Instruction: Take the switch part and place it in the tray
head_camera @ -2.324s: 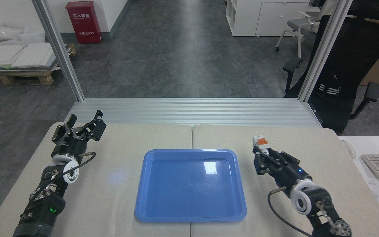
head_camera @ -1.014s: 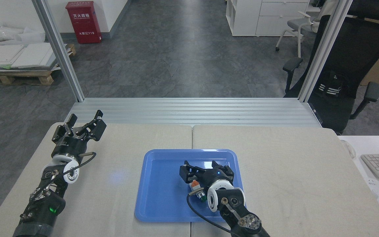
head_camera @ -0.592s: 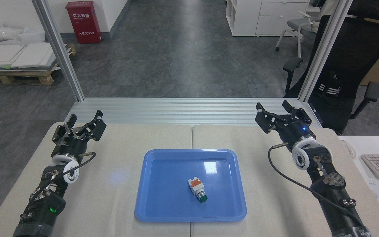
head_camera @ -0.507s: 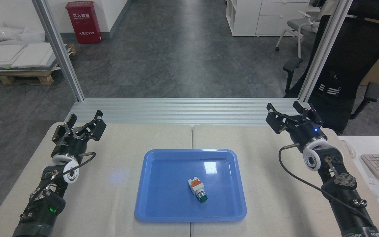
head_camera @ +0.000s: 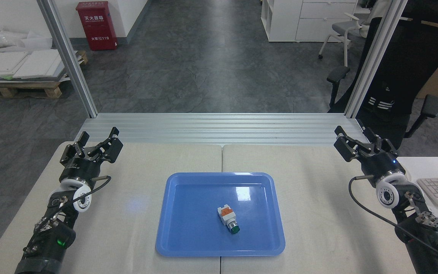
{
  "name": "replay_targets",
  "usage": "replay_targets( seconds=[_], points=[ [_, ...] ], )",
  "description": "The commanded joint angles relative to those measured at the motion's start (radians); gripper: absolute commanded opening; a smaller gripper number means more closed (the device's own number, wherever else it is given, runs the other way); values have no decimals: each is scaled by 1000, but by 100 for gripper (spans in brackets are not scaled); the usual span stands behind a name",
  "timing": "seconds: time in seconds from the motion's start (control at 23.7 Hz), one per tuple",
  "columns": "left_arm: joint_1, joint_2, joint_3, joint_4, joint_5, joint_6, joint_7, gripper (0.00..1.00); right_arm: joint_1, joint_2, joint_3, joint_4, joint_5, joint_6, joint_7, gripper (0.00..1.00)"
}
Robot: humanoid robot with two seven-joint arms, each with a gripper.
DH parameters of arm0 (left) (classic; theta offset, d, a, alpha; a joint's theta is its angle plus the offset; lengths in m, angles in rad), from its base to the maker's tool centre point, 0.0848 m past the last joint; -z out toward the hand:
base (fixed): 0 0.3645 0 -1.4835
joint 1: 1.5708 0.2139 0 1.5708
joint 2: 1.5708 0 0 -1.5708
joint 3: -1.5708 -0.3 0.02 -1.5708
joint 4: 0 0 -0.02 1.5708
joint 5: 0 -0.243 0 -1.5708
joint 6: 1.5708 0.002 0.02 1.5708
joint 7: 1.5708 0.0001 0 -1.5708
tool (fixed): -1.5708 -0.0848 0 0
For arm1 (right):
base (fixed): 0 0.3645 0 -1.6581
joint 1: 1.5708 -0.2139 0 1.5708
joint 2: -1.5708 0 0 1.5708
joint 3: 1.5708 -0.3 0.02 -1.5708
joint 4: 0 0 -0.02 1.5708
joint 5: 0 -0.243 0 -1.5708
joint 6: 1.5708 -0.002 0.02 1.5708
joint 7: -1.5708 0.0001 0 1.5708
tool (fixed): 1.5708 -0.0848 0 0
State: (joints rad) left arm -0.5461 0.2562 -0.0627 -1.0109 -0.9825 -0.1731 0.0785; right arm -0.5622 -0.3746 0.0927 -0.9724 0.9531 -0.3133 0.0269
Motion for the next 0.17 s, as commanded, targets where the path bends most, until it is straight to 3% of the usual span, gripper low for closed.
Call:
replay_targets(
  seconds=[0.0, 0.13],
  points=[
    [0, 0, 0, 0, -1, 1, 0, 100, -1, -10, -1, 4, -4, -1, -5, 99],
    [0, 0, 0, 0, 1, 1, 0, 100, -2, -18, -1, 6, -4, 2, -5, 99]
  ],
)
